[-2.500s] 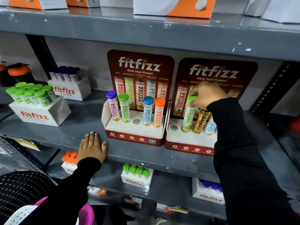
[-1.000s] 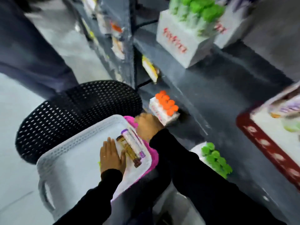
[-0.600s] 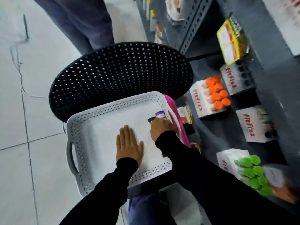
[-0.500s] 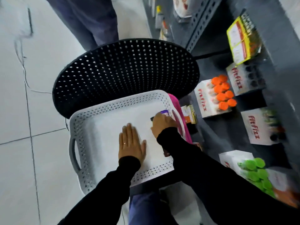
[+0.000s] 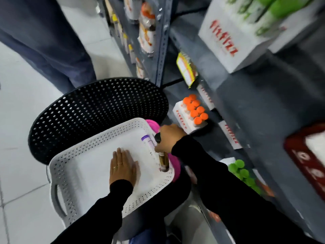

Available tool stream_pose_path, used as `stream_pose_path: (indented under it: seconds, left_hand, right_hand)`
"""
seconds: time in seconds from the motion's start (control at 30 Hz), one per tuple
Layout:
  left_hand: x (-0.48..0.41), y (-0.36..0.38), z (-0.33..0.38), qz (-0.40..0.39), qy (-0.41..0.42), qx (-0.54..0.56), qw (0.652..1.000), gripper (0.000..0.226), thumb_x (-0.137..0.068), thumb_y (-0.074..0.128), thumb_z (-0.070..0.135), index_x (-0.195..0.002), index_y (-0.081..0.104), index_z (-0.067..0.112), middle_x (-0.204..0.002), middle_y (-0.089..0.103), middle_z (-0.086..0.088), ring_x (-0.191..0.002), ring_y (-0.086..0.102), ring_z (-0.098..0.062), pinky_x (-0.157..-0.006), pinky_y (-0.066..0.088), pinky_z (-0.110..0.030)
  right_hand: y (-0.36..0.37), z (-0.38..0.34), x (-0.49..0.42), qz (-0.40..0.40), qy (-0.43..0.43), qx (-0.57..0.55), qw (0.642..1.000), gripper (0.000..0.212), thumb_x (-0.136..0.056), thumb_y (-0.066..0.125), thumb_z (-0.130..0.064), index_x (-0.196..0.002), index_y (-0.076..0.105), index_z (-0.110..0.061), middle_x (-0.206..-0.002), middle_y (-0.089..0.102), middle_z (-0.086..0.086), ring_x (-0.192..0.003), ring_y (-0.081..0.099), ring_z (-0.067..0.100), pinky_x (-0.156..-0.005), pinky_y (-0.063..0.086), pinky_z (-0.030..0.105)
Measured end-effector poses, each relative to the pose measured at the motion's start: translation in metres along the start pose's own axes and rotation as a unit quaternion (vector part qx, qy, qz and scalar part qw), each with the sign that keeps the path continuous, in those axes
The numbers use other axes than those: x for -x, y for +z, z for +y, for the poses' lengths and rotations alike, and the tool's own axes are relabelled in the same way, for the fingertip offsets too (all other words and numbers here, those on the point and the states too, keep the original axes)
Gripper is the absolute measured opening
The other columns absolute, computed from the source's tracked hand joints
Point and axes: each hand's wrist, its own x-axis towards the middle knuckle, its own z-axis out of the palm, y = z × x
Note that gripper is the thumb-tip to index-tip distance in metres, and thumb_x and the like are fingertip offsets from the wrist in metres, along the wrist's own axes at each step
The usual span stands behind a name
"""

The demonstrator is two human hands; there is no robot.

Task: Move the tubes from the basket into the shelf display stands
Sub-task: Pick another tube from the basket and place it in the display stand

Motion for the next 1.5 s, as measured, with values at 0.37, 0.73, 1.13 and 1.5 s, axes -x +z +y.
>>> stream_pose_path:
  seconds: [0.37,0.73,1.13,1.5]
  left_hand:
    - [-0.017,-0.116,0.231,0.11,0.414,0.035,0.903,0.061,-0.087,0.026,0.031,-0.131,0.038,-0.01,-0.141,0.037,-0.028,-0.132,0.032,-0.042,-0.113,0.023,-0.044]
    - [0.032,-0.084,0.306,0.048,0.485,-0.088,0.869,0.085,-0.075,-0.003,0.051,-0.142,0.023,0.005,-0.154,0.02,-0.012,-0.142,0.013,-0.025,-0.117,0.007,-0.037]
    - [0.045,-0.078,0.305,0.082,0.451,-0.066,0.886,0.084,-0.077,-0.003,0.046,-0.137,0.033,-0.001,-0.148,0.031,-0.017,-0.139,0.024,-0.032,-0.116,0.016,-0.043]
    - [0.042,-0.078,0.305,0.075,0.439,-0.135,0.885,0.057,-0.096,0.009,0.039,-0.144,0.014,0.008,-0.156,0.01,-0.007,-0.143,0.006,-0.021,-0.117,0.003,-0.034]
  right_hand:
    - [-0.13,0.059,0.178,0.218,0.074,-0.01,0.973,0.017,-0.073,0.07,-0.011,-0.089,0.073,-0.007,-0.082,0.071,0.01,-0.079,0.065,0.025,-0.064,0.056,0.03]
    - [-0.127,0.111,0.273,0.375,0.154,-0.023,0.914,0.024,-0.085,0.062,-0.021,-0.106,0.066,-0.01,-0.106,0.069,0.007,-0.097,0.062,0.028,-0.08,0.055,0.038]
    - [-0.115,0.146,0.331,0.484,0.257,-0.057,0.835,0.039,-0.075,0.072,-0.041,-0.082,0.072,-0.002,-0.079,0.07,0.011,-0.073,0.065,0.025,-0.051,0.045,0.028]
    - [-0.116,0.184,0.326,0.518,0.337,-0.112,0.778,0.028,-0.086,0.067,-0.025,-0.106,0.069,-0.005,-0.107,0.068,0.018,-0.096,0.066,0.033,-0.082,0.055,0.033]
